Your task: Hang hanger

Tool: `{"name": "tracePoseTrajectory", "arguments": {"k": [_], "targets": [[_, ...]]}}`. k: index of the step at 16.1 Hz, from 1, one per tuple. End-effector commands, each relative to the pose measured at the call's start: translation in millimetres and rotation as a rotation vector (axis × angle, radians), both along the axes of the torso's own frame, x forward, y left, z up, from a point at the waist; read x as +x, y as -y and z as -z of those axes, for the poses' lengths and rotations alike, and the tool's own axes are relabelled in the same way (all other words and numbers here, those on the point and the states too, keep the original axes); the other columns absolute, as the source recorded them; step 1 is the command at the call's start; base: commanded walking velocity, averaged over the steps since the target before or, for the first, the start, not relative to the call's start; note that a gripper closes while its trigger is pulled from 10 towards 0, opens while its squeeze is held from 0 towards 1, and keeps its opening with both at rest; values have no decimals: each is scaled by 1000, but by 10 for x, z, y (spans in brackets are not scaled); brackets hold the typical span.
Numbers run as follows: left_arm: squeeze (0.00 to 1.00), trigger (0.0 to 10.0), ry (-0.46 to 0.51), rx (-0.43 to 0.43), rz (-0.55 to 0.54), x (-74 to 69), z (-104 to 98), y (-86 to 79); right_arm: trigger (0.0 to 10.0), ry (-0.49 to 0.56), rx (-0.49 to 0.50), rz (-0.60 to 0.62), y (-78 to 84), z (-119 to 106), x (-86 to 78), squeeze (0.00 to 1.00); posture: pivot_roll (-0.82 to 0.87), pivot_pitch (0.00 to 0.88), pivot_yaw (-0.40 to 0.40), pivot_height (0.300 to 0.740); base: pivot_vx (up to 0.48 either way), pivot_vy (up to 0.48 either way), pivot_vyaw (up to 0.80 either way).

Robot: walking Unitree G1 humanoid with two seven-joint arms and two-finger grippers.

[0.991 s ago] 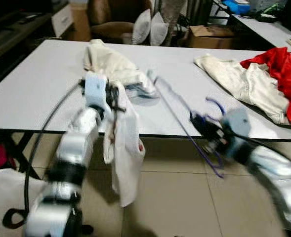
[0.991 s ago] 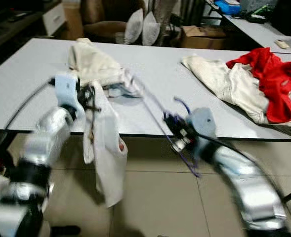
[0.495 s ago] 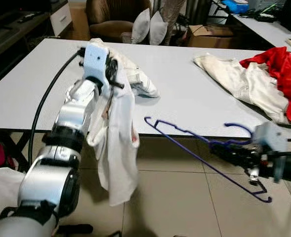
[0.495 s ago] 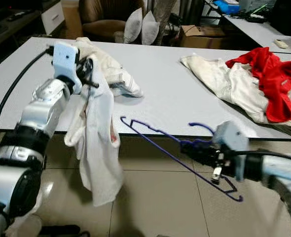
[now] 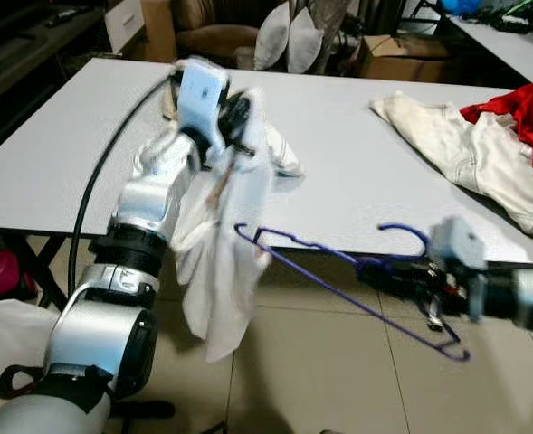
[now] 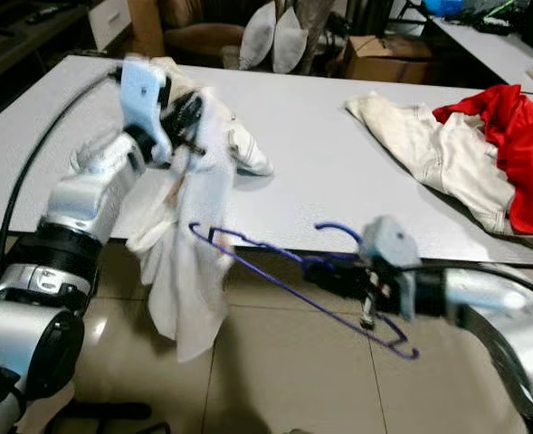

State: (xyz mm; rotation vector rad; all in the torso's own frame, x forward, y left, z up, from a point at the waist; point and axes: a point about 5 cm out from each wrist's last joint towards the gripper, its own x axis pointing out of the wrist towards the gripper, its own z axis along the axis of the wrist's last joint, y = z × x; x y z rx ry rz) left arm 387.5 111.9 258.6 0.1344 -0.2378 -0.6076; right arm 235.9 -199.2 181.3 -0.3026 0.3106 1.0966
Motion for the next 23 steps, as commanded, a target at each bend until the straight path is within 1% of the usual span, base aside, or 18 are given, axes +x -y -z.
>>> {"name": "tracePoseTrajectory", "arguments": {"k": [1,2,3,4,5,6,7,8,9,10,11,12,14,17,19,23], "targets": [[0,10000,38,-17,87,-84,-165,67,10000,32,-12,5,-32,-12,59,0,-179,0,-12,740,0,0,0],[0,10000,35,-9,145,-166,-167,76,10000,53,-4,22,-75,-23,113,0,-177,0,-14,740,0,0,0],[0,10000,20,-4,173,-238,-138,62,10000,80,6,40,-112,-35,165,0,-174,0,-17,740,0,0,0],[0,10000,11,1,170,-250,-115,47,10000,92,9,54,-116,-40,184,0,-174,0,-17,740,0,0,0],[0,10000,-26,36,137,-295,-22,-11,10000,116,-11,97,-88,-32,236,0,-171,0,-20,740,0,0,0],[0,10000,-40,18,112,-326,4,-47,10000,129,-30,122,-51,-24,254,0,-171,0,-21,740,0,0,0],[0,10000,-41,6,111,-336,3,-53,10000,133,-33,128,-41,-24,259,0,-171,0,-21,740,0,0,0],[0,10000,-48,-9,112,-395,1,-68,10000,144,-32,140,-27,-24,270,0,-169,0,-15,740,0,0,0],[0,10000,-49,-22,112,-421,-3,-70,10000,152,-33,145,-25,-24,275,0,-169,0,-15,740,0,0,0],[0,10000,-47,-60,137,-500,-28,-55,10000,164,-32,155,-29,-12,291,0,-170,0,-11,740,0,0,0],[0,10000,-53,-73,148,-546,-34,-45,10000,182,-36,157,-40,-8,300,0,-170,0,-11,740,0,0,0],[0,10000,-50,-67,171,-608,-24,-21,10000,182,-27,159,-68,-3,301,0,-169,0,-7,740,0,0,0],[0,10000,-46,-63,174,-619,-23,7,10000,201,-19,166,-80,-26,330,0,-171,0,-5,740,0,0,0],[0,10000,-50,-70,115,-583,-14,3,10000,230,11,173,-103,-91,369,0,-176,0,-2,740,0,0,0],[0,10000,-67,-73,82,-578,40,-11,10000,253,30,200,-107,-126,390,0,-181,0,2,740,266,0,0],[0,10000,-79,-99,97,-592,63,65,10000,259,27,203,-107,-131,382,0,-189,0,12,740,317,0,0]]}}
